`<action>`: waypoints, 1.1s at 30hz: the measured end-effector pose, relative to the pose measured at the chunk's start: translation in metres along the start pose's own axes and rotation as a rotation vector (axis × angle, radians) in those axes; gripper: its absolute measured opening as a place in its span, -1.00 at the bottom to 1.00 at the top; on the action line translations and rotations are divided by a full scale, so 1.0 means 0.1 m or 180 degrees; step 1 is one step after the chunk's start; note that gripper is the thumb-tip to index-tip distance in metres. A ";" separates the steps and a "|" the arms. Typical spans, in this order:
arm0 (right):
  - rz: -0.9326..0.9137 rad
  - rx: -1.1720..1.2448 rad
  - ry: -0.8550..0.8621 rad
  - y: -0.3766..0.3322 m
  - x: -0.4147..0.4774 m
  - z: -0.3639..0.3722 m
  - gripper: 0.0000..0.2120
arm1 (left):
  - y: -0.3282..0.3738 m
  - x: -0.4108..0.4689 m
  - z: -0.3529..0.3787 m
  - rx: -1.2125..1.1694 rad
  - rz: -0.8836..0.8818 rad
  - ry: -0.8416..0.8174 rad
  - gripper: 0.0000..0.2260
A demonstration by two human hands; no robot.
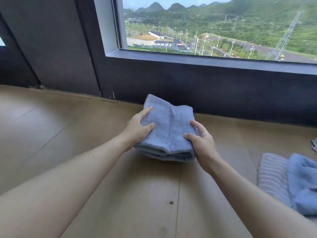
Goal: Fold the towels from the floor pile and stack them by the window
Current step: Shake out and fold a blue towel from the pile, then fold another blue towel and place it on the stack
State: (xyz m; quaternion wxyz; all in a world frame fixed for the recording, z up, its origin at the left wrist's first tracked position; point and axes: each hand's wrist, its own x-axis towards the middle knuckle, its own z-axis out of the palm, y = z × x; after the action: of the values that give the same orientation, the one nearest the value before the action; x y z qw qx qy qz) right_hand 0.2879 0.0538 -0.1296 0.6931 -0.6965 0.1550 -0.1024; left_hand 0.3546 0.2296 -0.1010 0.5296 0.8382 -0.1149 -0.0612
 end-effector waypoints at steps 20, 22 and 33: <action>-0.0180 -0.3402 -0.0181 -0.48 -0.73 -1.86 -0.58 | 1.00 -0.74 1.62 0.2207 0.1256 -0.0014 -0.68; -0.0223 -0.3483 0.0122 -0.58 -0.93 -2.40 -0.59 | 1.34 -0.93 2.11 0.2099 0.1626 -0.0174 -0.70; -0.0116 -0.4232 0.1347 -0.73 -1.67 -4.52 -0.51 | 2.42 -1.45 3.88 0.1362 0.1837 -0.0985 -0.72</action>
State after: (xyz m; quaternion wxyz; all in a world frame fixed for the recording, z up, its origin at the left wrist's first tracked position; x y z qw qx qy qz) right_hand -0.0238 -0.3094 -0.0362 0.0729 -0.9405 0.3049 -0.1309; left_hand 0.0967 -0.1721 -0.0536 0.3146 0.8438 -0.4347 -0.0101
